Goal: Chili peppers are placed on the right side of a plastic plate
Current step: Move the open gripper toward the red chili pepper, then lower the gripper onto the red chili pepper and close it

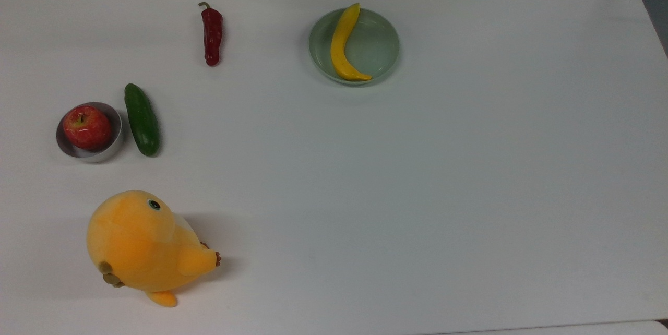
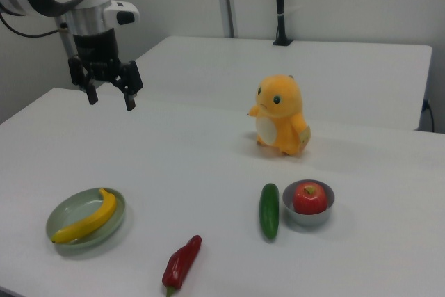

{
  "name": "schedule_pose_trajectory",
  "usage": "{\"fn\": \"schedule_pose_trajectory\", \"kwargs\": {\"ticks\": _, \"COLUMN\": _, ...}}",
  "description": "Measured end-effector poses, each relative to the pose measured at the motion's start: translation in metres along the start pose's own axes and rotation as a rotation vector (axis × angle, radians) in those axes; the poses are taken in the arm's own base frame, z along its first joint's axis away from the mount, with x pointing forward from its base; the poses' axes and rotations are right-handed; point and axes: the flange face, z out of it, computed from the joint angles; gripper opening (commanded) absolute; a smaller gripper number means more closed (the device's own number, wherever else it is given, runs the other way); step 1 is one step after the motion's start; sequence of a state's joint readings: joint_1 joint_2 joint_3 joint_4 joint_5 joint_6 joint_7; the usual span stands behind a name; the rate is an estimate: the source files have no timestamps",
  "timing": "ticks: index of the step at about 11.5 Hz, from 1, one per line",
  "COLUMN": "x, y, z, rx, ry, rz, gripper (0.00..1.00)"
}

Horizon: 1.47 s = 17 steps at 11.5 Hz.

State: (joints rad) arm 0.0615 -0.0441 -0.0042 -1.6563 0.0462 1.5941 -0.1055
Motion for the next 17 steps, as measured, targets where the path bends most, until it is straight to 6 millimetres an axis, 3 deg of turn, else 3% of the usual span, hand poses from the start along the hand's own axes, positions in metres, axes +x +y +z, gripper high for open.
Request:
{"fn": "schedule_pose_trajectory", "kwargs": {"ticks": 1, "x": -0.005, "y": 0.007, "z": 0.004, "rx": 0.003, "ry": -0.042, "rz": -0.038, "gripper": 1.00}}
{"fn": "schedule_pose_trajectory", "kwargs": {"ticks": 3, "x": -0.017, "y": 0.039, "z": 0.021, "rx": 0.024, "ry": -0.119, "rz": -0.067, "gripper": 1.00}}
{"fn": "schedule_pose_trajectory", "kwargs": {"ticks": 6, "x": -0.035, "y": 0.091, "z": 0.073, "rx": 0.042, "ry": -0.232, "rz": -0.031, "gripper": 1.00}}
{"fn": "schedule_pose_trajectory", "kwargs": {"ticks": 8, "x": -0.044, "y": 0.114, "z": 0.111, "rx": 0.031, "ry": -0.279, "rz": 0.003, "gripper": 1.00}}
{"fn": "schedule_pose_trajectory", "kwargs": {"ticks": 13, "x": -0.052, "y": 0.142, "z": 0.205, "rx": -0.040, "ry": -0.266, "rz": 0.013, "gripper": 1.00}}
{"fn": "schedule_pose_trajectory", "kwargs": {"ticks": 17, "x": -0.066, "y": 0.158, "z": 0.248, "rx": -0.082, "ry": -0.234, "rz": 0.013, "gripper": 1.00}}
